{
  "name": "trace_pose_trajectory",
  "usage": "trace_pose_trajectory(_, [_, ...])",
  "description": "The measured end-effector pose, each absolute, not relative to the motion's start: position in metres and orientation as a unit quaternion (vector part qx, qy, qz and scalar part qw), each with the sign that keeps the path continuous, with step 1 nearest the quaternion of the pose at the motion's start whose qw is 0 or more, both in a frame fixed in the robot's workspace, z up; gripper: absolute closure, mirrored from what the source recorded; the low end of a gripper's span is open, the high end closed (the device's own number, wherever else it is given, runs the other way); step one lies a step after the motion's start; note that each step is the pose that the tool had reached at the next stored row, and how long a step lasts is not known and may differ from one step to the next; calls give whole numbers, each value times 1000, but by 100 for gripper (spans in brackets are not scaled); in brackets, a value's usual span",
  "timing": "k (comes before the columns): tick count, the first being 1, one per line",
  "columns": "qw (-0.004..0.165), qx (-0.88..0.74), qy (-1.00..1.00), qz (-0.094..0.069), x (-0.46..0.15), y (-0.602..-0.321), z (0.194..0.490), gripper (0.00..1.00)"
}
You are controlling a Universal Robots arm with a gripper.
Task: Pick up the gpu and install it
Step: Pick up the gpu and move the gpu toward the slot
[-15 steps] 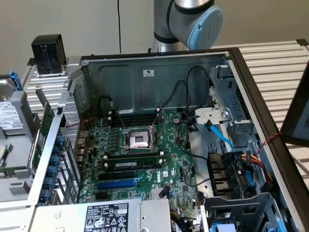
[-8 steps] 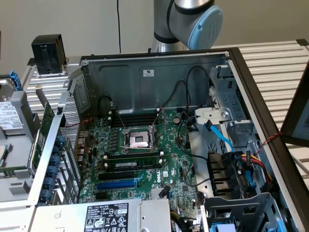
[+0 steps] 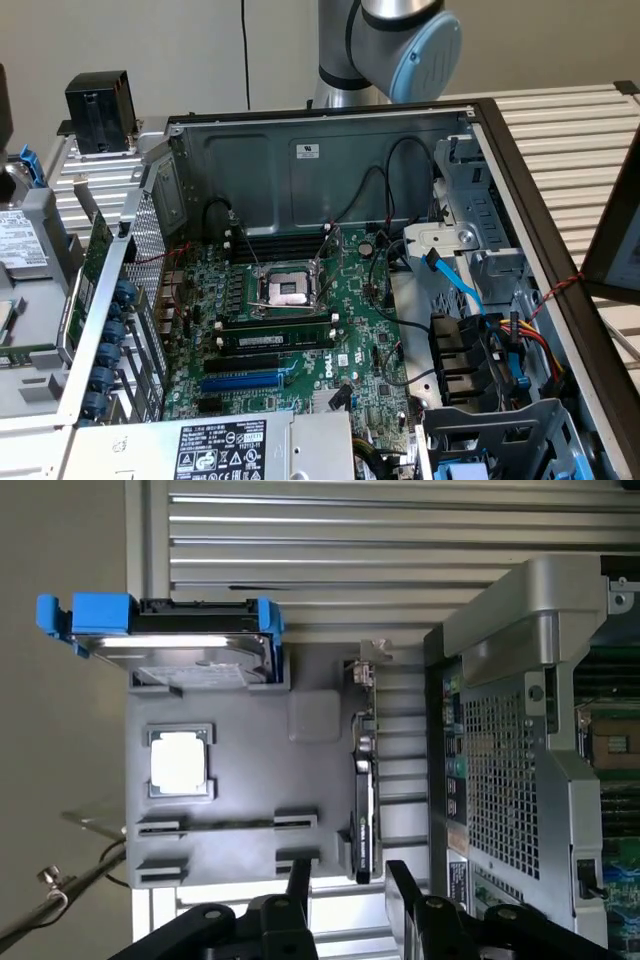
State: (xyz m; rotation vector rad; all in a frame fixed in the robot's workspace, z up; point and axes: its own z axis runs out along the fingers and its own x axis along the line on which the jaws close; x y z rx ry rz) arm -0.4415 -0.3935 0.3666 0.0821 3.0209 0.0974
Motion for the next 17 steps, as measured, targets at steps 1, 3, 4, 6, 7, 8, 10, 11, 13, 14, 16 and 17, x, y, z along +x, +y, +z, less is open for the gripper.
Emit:
trace_pose_trajectory(1, [61, 27, 997, 34, -442, -396, 366, 57])
trace_pose_trajectory(3, [63, 27, 997, 40, -443, -401, 365, 57])
trace_pose_trajectory(4, [65, 28, 997, 43, -443, -403, 364, 57])
trace_pose_trajectory(6, [68, 28, 996, 53, -443, -407, 363, 57])
trace_pose_trajectory(7, [69, 28, 995, 59, -443, -408, 363, 57])
trace_pose_trajectory(8, [70, 29, 995, 65, -443, -410, 363, 57])
trace_pose_trajectory(10, [70, 29, 994, 75, -443, -416, 361, 57])
trace_pose_trajectory(11, [70, 30, 994, 77, -443, -420, 359, 57])
trace_pose_trajectory(13, [70, 30, 994, 78, -443, -424, 356, 57])
trace_pose_trajectory(14, [70, 30, 994, 78, -443, -425, 354, 57])
trace_pose_trajectory(16, [69, 30, 994, 78, -442, -425, 350, 57])
trace_pose_trajectory(17, [70, 30, 994, 78, -439, -425, 348, 57])
